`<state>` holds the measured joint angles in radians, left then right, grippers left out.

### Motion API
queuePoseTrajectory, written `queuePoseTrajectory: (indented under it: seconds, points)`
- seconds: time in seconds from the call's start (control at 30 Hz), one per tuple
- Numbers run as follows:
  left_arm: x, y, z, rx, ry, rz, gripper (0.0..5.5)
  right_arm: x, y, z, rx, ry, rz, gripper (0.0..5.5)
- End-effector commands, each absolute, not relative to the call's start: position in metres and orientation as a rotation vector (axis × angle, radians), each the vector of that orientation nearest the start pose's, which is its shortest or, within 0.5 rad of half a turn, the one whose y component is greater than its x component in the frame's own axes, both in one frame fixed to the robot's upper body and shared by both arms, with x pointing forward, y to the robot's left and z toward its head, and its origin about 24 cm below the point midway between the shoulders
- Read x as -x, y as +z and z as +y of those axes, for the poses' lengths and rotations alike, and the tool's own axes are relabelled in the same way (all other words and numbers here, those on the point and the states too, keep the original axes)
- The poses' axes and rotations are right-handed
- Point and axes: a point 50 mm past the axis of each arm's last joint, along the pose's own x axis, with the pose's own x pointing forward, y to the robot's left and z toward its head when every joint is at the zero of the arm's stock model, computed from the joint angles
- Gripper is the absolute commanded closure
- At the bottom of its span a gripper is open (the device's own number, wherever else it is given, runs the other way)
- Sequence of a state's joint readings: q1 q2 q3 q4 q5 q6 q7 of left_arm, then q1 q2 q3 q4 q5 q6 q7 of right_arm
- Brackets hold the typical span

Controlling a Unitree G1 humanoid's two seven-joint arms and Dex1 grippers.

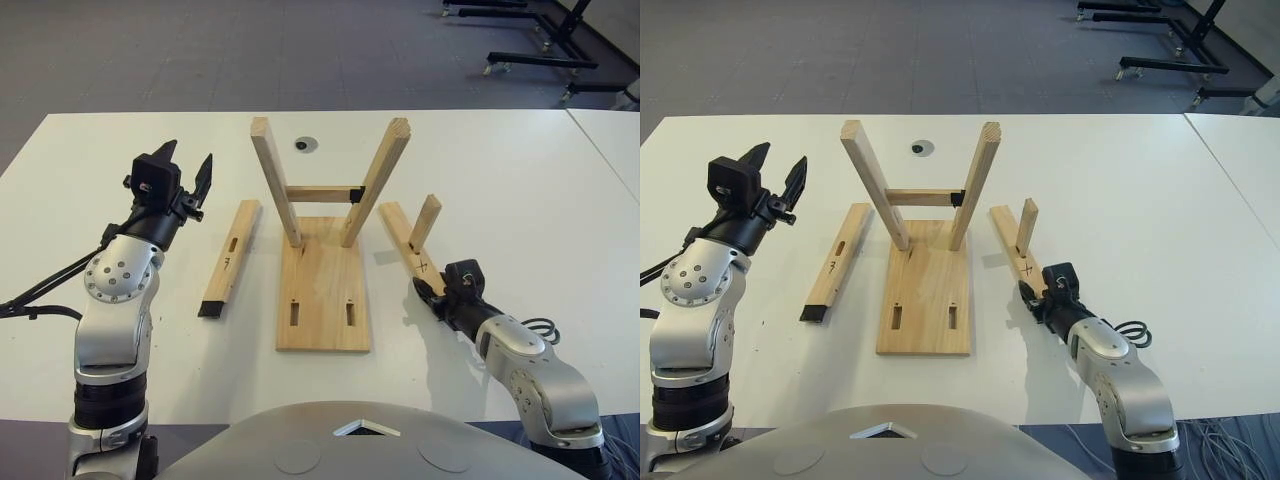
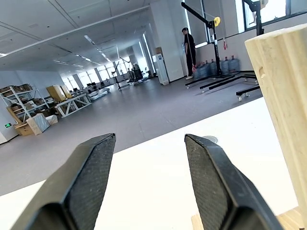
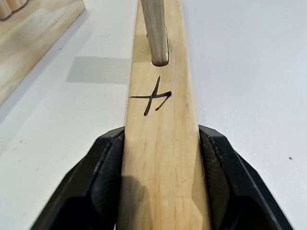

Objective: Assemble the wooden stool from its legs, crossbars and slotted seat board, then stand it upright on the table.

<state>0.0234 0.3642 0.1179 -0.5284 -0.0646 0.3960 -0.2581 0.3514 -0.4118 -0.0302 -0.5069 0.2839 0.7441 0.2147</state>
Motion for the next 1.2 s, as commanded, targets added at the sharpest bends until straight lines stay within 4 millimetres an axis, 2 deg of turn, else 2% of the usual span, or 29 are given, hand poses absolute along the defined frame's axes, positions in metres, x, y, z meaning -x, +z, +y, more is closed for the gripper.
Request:
queuePoseTrajectory:
  seconds: [0.03, 0.1, 0.17, 0.23, 0.37, 0.43, 0.47, 0.53, 0.6, 0.7, 0.77, 0.83, 0.97, 1.1, 1.2]
  points:
    - [-0.238, 0.128, 0.206, -0.326, -0.170, -0.037, 2.86, -0.162, 0.008, -0.217, 0.091, 0.197, 0.682, 3.44]
    - [-0.240, 0.129, 0.211, -0.327, -0.144, -0.021, 2.86, -0.164, 0.003, -0.221, 0.081, 0.184, 0.662, 3.44]
    - [-0.242, 0.134, 0.217, -0.304, -0.100, -0.043, 2.86, -0.173, 0.006, -0.230, 0.034, 0.132, 0.593, 3.44]
    - [-0.245, 0.140, 0.221, -0.281, -0.050, -0.079, 2.86, -0.192, 0.031, -0.235, -0.053, 0.087, 0.427, 3.44]
    - [-0.250, 0.149, 0.226, -0.159, -0.089, -0.155, 2.86, -0.222, 0.111, -0.233, -0.144, 0.142, -0.011, 3.44]
    - [-0.247, 0.166, 0.215, -0.050, -0.262, -0.225, 2.86, -0.224, 0.147, -0.222, -0.255, 0.273, -0.187, 3.44]
    - [-0.242, 0.178, 0.206, 0.024, -0.372, -0.288, 2.86, -0.222, 0.164, -0.211, -0.317, 0.395, -0.259, 3.44]
    - [-0.229, 0.198, 0.186, 0.197, -0.623, -0.402, 2.86, -0.208, 0.198, -0.186, -0.432, 0.688, -0.368, 3.45]
    - [-0.216, 0.204, 0.172, 0.282, -0.838, -0.401, 2.86, -0.194, 0.218, -0.169, -0.479, 0.907, -0.397, 3.45]
    - [-0.200, 0.205, 0.156, 0.424, -1.113, -0.339, 2.86, -0.186, 0.226, -0.154, -0.502, 1.095, -0.373, 3.45]
    - [-0.189, 0.203, 0.148, 0.554, -1.284, -0.278, 2.86, -0.184, 0.223, -0.143, -0.513, 1.193, -0.324, 3.45]
    - [-0.187, 0.200, 0.143, 0.596, -1.378, -0.213, 2.86, -0.184, 0.217, -0.136, -0.524, 1.238, -0.290, 3.45]
    - [-0.193, 0.203, 0.136, 0.607, -1.438, -0.179, 2.86, -0.183, 0.207, -0.127, -0.537, 1.291, -0.259, 3.45]
    - [-0.199, 0.204, 0.133, 0.623, -1.425, -0.182, 2.86, -0.180, 0.200, -0.121, -0.547, 1.335, -0.234, 3.45]
    - [-0.199, 0.206, 0.133, 0.670, -1.426, -0.193, 2.38, -0.179, 0.191, -0.122, -0.554, 1.348, -0.199, 3.45]
